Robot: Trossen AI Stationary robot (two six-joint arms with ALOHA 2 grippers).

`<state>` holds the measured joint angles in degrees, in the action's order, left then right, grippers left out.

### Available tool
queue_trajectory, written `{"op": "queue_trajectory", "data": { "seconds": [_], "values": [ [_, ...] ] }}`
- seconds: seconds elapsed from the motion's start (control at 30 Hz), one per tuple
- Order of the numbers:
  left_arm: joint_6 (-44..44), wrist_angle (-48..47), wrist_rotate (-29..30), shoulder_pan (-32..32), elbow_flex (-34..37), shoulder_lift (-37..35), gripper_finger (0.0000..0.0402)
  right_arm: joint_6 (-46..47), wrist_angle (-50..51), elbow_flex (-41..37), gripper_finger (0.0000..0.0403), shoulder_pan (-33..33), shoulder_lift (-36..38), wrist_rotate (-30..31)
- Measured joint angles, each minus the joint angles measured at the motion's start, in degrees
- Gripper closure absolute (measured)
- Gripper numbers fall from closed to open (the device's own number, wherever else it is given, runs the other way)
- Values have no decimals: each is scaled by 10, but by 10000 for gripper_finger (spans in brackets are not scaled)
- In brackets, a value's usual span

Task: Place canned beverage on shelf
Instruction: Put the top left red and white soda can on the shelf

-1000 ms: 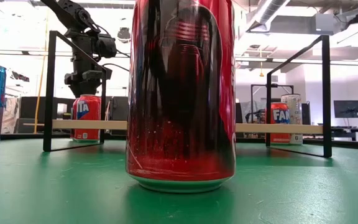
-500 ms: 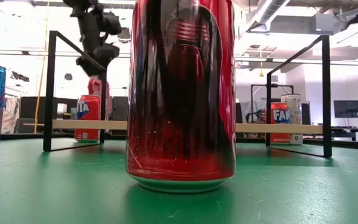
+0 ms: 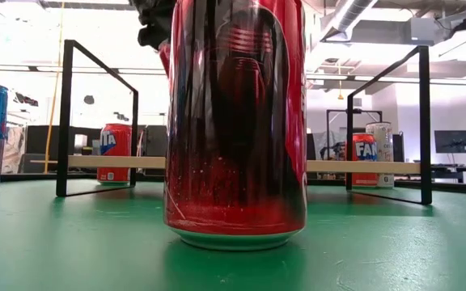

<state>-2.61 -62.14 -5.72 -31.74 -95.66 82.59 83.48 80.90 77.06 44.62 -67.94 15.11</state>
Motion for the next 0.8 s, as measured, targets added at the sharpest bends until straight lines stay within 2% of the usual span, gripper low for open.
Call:
{"op": "queue_trajectory", "data": {
  "seconds": [0.2,0.37,0.53,0.8],
  "values": [
    [14,-5,30,100,21,0,127,-2,0,0,106,0,0,6],
    [25,-4,42,152,49,0,127,-2,0,0,106,0,0,16],
    [29,-12,77,169,90,0,127,-2,0,0,106,0,0,16],
    [27,11,76,169,148,0,127,-13,-2,0,106,0,0,20]
  ]
}}
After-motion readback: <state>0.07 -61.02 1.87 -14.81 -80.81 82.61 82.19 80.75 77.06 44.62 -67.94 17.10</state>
